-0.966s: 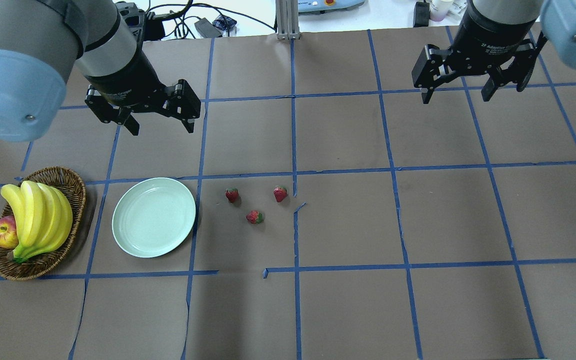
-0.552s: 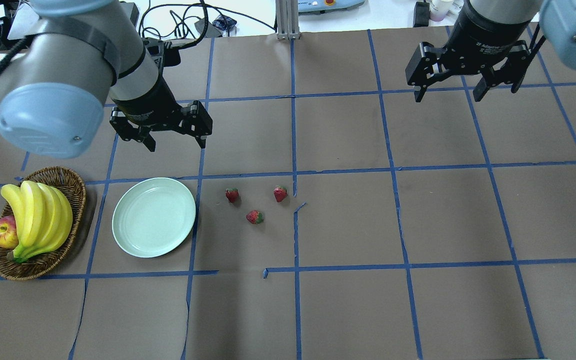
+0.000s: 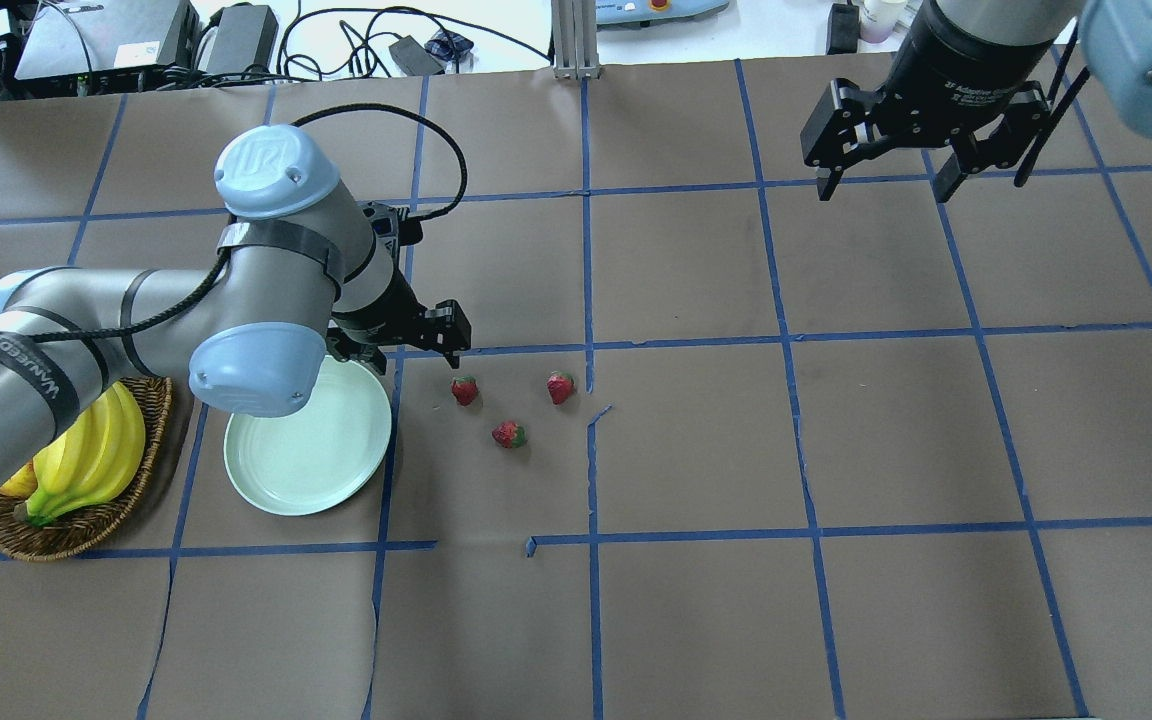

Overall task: Collect all strawberries into plate
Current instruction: 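Reach the left gripper to the strawberry nearest the plate and grasp it, then lower the strawberry onto the plate and open the left gripper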

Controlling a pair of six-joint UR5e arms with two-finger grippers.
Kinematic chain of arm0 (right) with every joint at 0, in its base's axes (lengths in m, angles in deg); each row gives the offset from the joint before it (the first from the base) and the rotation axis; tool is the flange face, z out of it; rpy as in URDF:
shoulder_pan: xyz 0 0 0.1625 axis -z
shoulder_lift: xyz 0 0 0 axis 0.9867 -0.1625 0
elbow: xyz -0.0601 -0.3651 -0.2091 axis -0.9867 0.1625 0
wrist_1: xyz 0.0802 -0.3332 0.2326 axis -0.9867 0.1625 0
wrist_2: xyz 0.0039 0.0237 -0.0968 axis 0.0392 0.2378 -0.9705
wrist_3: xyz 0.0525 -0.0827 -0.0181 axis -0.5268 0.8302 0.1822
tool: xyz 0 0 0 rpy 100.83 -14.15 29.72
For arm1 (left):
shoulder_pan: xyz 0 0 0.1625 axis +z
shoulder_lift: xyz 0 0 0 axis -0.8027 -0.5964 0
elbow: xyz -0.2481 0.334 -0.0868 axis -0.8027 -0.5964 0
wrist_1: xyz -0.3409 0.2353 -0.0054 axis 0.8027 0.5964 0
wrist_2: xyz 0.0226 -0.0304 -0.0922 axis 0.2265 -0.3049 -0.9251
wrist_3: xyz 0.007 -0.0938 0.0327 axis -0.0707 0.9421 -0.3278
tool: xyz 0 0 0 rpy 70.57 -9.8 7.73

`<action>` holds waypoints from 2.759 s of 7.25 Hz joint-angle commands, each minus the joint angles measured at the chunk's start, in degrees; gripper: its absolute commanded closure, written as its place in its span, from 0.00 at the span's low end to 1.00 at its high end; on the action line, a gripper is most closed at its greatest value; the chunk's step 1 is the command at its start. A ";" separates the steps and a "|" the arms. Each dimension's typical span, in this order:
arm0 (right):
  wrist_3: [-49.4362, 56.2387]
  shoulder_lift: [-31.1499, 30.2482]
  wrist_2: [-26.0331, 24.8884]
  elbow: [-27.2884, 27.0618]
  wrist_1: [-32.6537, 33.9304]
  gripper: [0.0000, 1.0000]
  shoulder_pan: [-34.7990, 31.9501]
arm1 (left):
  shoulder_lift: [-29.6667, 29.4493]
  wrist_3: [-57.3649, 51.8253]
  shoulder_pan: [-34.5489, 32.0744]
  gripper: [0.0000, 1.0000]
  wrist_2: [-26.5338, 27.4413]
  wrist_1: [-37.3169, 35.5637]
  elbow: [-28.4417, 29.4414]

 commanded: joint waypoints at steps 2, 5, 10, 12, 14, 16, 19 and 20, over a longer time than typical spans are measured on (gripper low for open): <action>-0.03 -0.07 0.00 -0.01 -0.07 0.00 -0.01 | -7.65 2.06 -2.37 0.18 0.00 -8.92 -0.65; -0.03 -0.07 0.00 -0.01 -0.07 0.00 -0.01 | -10.12 3.55 -2.90 0.35 0.00 -9.28 -0.56; -0.12 0.11 0.00 0.34 0.19 0.00 -0.01 | -9.26 3.21 -3.08 1.00 1.14 -8.33 1.19; -0.03 0.11 0.09 0.34 0.11 0.00 -0.01 | -5.84 -6.93 -1.51 1.00 9.17 4.17 4.08; -0.03 0.46 0.00 0.52 -0.07 0.00 -0.01 | -2.93 -19.99 5.41 1.00 9.84 11.59 3.06; -0.03 0.37 -0.78 0.52 -0.16 0.00 -0.01 | -1.43 -24.14 9.30 1.00 10.28 11.03 -2.19; -0.21 0.37 -0.18 0.60 -0.16 0.00 -0.10 | -1.43 -20.38 8.09 0.00 9.85 4.88 -3.20; -0.21 0.37 -0.18 0.52 -0.16 0.00 -0.10 | -1.43 -10.87 4.69 0.00 8.71 3.39 -2.24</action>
